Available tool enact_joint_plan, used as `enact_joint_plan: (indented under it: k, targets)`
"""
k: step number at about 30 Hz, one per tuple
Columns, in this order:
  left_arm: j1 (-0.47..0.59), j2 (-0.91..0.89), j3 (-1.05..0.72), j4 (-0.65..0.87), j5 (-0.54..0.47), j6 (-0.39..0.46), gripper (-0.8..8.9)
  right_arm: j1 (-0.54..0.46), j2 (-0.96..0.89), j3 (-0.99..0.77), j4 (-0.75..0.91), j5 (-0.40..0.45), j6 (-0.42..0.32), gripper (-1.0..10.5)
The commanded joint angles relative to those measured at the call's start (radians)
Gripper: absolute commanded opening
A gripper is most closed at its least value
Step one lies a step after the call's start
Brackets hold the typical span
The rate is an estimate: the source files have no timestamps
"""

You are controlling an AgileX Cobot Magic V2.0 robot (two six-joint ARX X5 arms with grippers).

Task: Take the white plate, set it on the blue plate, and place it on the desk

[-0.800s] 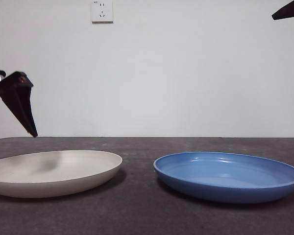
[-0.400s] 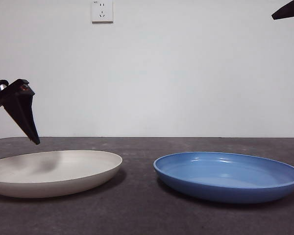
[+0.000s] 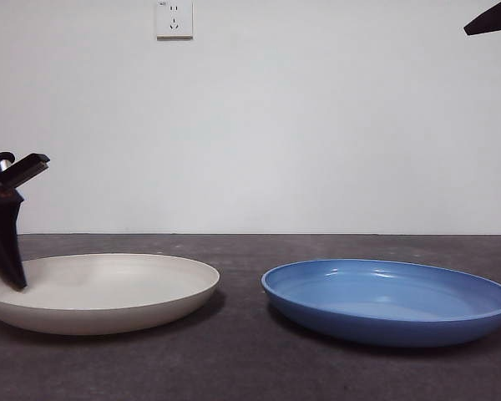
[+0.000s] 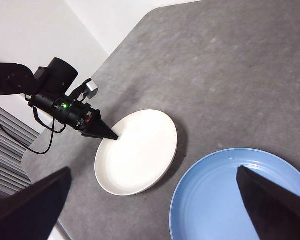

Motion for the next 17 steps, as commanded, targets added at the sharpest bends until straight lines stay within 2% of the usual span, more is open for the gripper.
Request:
enact_joint_plan:
  k: [1, 6, 8, 17]
  targets:
    - [0.003, 0.016, 0.023, -0.004, -0.053, 0.015, 0.08, 0.005, 0.005, 0.018, 0.005, 0.0, -0.012, 6.3]
    - [0.0, 0.015, 0.062, -0.06, -0.065, 0.011, 0.09, 0.003, -0.004, 0.024, -0.034, 0.056, -0.013, 6.0]
    - [-0.008, 0.015, 0.105, -0.091, -0.065, -0.02, 0.08, 0.002, -0.015, 0.032, -0.066, 0.089, -0.024, 6.0]
    - [-0.176, 0.015, 0.348, -0.211, -0.064, -0.123, 0.09, -0.006, -0.092, 0.066, -0.237, 0.133, -0.075, 6.0]
